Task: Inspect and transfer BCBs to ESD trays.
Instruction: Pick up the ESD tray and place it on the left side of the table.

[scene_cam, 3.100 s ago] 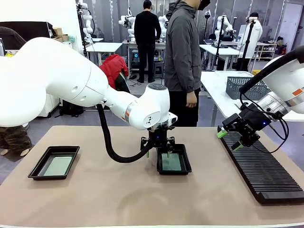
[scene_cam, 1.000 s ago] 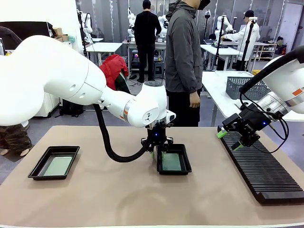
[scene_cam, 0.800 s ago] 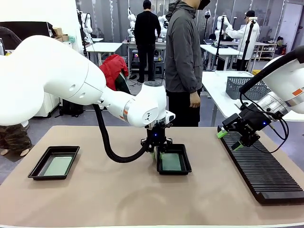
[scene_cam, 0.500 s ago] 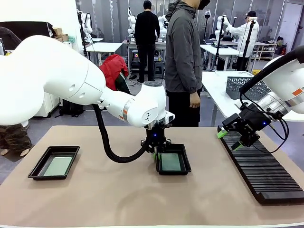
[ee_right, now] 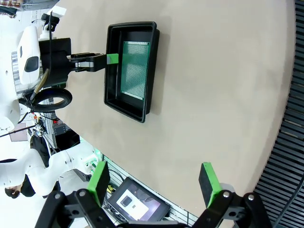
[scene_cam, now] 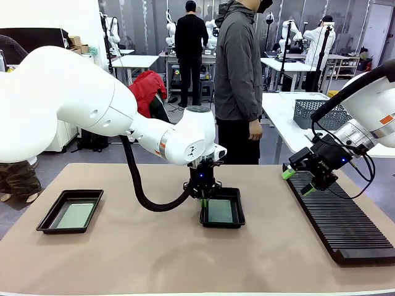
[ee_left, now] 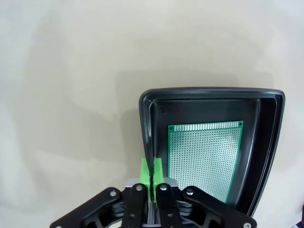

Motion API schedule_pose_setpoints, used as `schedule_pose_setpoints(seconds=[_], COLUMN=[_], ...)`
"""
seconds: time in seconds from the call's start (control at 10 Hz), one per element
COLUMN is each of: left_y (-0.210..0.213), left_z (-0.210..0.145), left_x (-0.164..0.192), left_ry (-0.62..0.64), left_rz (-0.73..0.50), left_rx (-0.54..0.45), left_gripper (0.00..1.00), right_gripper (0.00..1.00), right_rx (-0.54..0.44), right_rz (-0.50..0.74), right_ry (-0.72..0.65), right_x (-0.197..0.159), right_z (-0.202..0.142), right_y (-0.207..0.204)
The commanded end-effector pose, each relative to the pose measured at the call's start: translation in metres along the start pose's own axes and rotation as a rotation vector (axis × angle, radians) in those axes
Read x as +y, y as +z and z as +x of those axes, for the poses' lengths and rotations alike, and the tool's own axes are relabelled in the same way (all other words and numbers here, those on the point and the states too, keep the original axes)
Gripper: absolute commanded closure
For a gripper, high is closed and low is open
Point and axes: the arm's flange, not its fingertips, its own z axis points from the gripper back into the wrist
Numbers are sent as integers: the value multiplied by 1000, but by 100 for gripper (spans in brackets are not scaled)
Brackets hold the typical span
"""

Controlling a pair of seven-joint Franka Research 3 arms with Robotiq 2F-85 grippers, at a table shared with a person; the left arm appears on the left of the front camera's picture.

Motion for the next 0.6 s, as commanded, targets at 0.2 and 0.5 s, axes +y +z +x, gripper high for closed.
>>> schedule_pose_setpoints(seconds=[0.2, 0.5], left_y=[0, 11], left_z=[-8, -14], left_x=[18, 36], left_ry=[12, 9], left_rz=[-77, -203], left_rx=[20, 23], left_gripper=[100, 100], right_gripper=[0, 0], right_rx=[-12, -12], right_rz=[-9, -9], right_ry=[-20, -20], right_x=[1, 1], right_z=[1, 1], right_y=[-1, -1])
